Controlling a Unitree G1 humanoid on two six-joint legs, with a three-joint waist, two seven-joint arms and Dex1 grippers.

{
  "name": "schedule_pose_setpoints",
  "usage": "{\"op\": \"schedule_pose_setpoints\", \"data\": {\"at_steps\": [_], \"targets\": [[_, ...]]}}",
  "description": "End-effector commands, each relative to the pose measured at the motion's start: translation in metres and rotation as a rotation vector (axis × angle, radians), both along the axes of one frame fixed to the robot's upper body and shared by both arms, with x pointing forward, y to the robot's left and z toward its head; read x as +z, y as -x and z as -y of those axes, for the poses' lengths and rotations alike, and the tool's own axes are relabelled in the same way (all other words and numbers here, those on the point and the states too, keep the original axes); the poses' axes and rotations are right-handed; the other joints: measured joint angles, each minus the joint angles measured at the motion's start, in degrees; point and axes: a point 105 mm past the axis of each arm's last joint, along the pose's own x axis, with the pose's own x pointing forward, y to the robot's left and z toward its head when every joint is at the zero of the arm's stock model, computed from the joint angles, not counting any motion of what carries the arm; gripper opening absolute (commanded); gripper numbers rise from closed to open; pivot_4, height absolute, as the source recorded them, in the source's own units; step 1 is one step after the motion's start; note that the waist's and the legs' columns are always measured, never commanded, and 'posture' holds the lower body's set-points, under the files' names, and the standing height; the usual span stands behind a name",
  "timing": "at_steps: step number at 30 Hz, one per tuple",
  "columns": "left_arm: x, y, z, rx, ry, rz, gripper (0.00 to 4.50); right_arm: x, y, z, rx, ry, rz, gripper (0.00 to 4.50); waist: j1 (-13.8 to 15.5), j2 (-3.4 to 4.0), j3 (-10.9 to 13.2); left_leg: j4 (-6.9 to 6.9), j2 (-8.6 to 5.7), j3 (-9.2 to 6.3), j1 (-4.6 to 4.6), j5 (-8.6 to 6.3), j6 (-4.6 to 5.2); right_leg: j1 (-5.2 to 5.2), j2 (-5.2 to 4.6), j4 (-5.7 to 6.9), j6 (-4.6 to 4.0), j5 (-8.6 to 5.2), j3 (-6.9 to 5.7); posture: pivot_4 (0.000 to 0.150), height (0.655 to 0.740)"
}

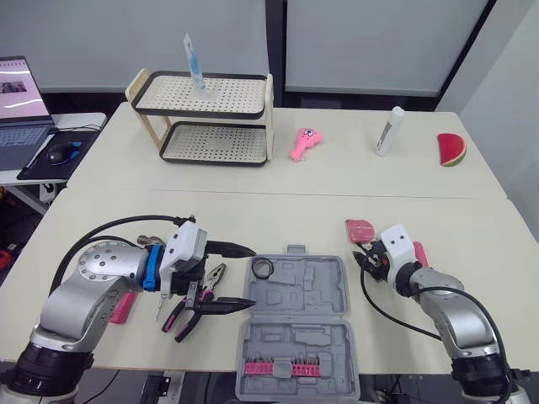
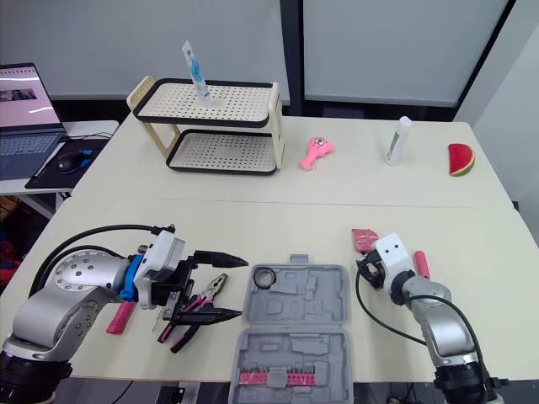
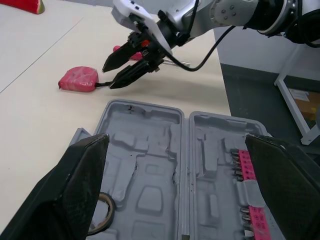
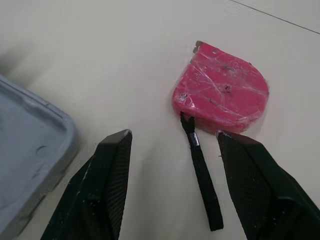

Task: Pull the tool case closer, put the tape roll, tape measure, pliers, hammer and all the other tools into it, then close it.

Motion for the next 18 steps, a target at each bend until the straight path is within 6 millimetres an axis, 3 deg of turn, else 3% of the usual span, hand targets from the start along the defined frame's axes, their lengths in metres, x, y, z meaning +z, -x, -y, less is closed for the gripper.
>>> {"op": "schedule_pose_setpoints", "data": {"at_steps": [1, 4, 18], "targets": [[0.001, 0.003, 0.007, -0.040, 0.021, 0.022, 4.50, -0.001, -0.007, 0.001, -0.020, 0.014, 0.014, 2.93, -0.01, 0.00, 0.00, 0.00, 0.00, 0.00, 0.00, 0.00, 0.00, 0.01, 0.00, 0.00, 0.00, 0.00, 0.00, 0.150, 0.7350], [0.001, 0.003, 0.011, -0.046, 0.030, 0.026, 4.50, -0.004, -0.010, 0.000, -0.022, 0.004, 0.006, 2.93, -0.07, 0.01, 0.00, 0.00, 0.00, 0.00, 0.01, 0.00, 0.00, 0.00, 0.00, 0.02, 0.00, 0.00, 0.01, 0.150, 0.7350], [0.008, 0.002, 0.027, -0.067, 0.041, 0.037, 4.50, -0.007, -0.018, -0.002, -0.049, -0.032, 0.003, 0.49, -0.09, 0.01, 0.00, 0.04, 0.00, -0.02, 0.02, 0.00, 0.01, 0.01, 0.01, 0.07, 0.02, 0.02, 0.01, 0.150, 0.7350]]}}
